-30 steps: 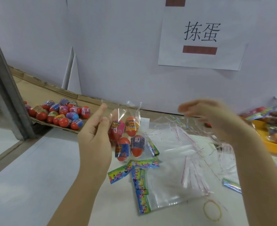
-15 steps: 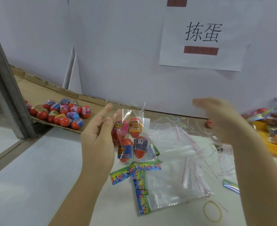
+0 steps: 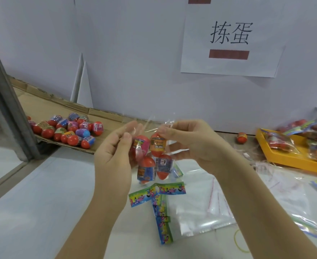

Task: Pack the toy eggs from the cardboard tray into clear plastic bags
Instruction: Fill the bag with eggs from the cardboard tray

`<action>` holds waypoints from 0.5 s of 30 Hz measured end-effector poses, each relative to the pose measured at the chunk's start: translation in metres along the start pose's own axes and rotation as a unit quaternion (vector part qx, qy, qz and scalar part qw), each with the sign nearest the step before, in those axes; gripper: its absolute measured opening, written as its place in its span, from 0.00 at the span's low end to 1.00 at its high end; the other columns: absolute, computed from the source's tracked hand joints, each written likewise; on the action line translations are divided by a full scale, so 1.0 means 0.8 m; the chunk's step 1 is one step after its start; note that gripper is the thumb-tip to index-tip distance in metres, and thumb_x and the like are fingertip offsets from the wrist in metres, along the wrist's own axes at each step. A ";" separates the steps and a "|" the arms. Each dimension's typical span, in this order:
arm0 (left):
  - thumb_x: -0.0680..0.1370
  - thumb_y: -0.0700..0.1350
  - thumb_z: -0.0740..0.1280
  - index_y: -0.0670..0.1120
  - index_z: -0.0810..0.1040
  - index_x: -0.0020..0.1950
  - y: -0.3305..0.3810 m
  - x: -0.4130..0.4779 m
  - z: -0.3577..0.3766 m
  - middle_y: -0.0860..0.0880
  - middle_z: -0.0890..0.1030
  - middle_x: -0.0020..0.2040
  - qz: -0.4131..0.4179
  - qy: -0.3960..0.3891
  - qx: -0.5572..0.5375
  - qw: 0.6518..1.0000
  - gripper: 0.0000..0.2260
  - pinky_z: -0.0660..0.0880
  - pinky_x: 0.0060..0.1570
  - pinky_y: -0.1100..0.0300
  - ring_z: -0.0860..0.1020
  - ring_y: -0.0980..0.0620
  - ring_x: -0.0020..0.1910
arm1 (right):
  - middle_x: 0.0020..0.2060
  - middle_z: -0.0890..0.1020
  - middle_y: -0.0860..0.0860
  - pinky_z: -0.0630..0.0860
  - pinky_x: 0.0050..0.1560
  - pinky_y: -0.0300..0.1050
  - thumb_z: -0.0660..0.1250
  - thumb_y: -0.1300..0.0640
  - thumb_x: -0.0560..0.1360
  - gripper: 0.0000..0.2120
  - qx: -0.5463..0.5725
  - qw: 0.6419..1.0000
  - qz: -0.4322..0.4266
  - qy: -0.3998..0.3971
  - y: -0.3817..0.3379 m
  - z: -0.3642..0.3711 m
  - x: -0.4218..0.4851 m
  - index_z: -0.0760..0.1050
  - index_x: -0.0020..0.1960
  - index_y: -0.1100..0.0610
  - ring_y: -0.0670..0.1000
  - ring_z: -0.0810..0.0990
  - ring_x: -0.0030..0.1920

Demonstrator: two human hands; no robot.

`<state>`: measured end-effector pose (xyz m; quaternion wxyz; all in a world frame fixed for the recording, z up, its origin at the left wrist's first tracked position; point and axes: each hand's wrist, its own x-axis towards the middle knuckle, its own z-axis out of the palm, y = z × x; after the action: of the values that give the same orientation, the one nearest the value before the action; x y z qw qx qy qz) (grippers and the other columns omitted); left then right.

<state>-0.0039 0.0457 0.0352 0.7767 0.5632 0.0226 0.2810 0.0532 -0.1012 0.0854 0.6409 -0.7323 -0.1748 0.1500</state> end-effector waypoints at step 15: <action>0.76 0.45 0.65 0.51 0.87 0.36 0.006 0.000 0.002 0.52 0.85 0.35 -0.050 -0.033 -0.062 0.996 0.13 0.77 0.30 0.67 0.82 0.58 0.32 | 0.36 0.85 0.52 0.81 0.34 0.41 0.70 0.62 0.74 0.03 0.035 0.998 0.014 0.043 0.003 -0.001 -0.001 0.83 0.44 0.57 0.49 0.83 0.32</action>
<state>-0.0055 0.0456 0.0403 0.8236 0.5210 0.0072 0.2241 0.0533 -0.1026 0.0832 0.6705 -0.7178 -0.1316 0.1337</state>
